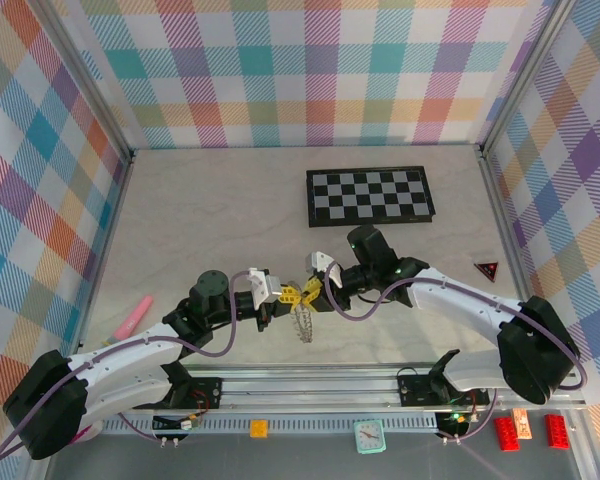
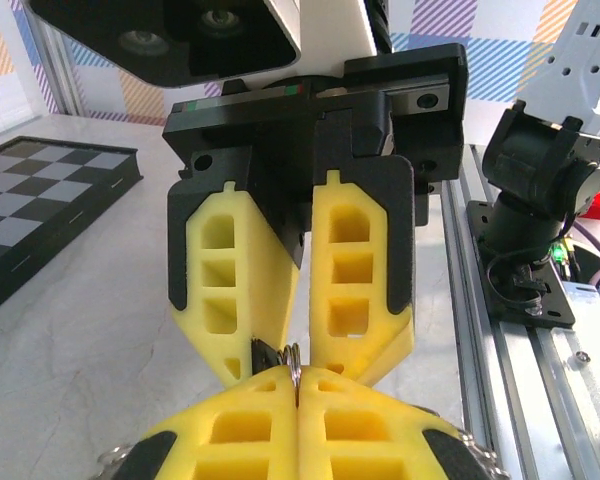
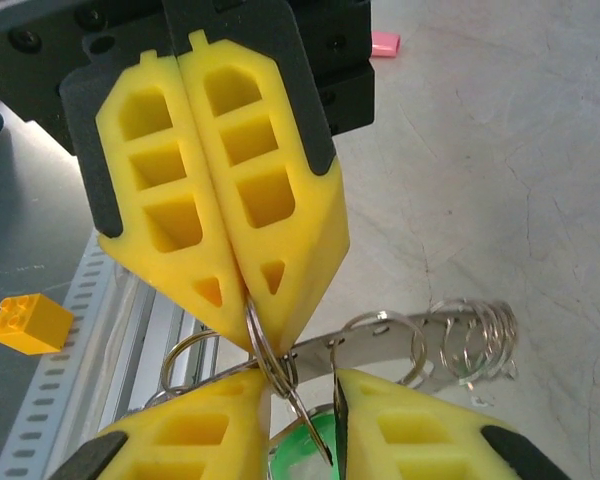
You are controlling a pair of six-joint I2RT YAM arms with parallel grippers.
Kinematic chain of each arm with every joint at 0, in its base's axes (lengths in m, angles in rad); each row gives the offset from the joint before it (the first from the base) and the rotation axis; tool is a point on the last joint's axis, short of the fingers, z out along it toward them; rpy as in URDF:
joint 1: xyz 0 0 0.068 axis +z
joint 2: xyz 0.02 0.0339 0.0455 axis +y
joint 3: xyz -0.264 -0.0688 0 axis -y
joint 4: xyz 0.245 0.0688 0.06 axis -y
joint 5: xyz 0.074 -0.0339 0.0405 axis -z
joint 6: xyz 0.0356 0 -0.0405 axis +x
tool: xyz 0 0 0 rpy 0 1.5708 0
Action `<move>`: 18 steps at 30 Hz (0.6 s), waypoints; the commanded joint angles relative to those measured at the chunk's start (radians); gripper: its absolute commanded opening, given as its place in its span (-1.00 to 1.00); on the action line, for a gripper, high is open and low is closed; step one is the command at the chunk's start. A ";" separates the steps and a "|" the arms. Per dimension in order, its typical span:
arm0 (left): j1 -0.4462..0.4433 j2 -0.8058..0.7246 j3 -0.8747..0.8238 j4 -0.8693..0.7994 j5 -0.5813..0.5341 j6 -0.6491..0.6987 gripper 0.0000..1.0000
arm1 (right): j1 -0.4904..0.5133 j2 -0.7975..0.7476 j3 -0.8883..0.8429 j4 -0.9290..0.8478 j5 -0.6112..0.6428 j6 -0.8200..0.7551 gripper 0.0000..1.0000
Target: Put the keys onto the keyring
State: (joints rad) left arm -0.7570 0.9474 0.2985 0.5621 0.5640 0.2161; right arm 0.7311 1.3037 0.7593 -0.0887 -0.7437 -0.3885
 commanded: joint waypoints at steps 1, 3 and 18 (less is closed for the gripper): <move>-0.002 -0.001 -0.001 0.076 0.036 -0.011 -1.00 | -0.007 0.003 0.028 0.055 -0.061 0.013 -0.45; -0.002 -0.002 -0.001 0.071 0.034 -0.011 -1.00 | -0.008 -0.001 0.026 0.052 -0.061 0.010 -0.42; -0.002 -0.018 0.027 -0.043 -0.011 0.018 -0.55 | -0.007 -0.005 0.088 -0.101 -0.027 -0.089 -1.00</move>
State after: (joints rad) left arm -0.7559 0.9466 0.3000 0.5545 0.5495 0.2157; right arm 0.7273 1.3022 0.7841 -0.1303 -0.7654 -0.4183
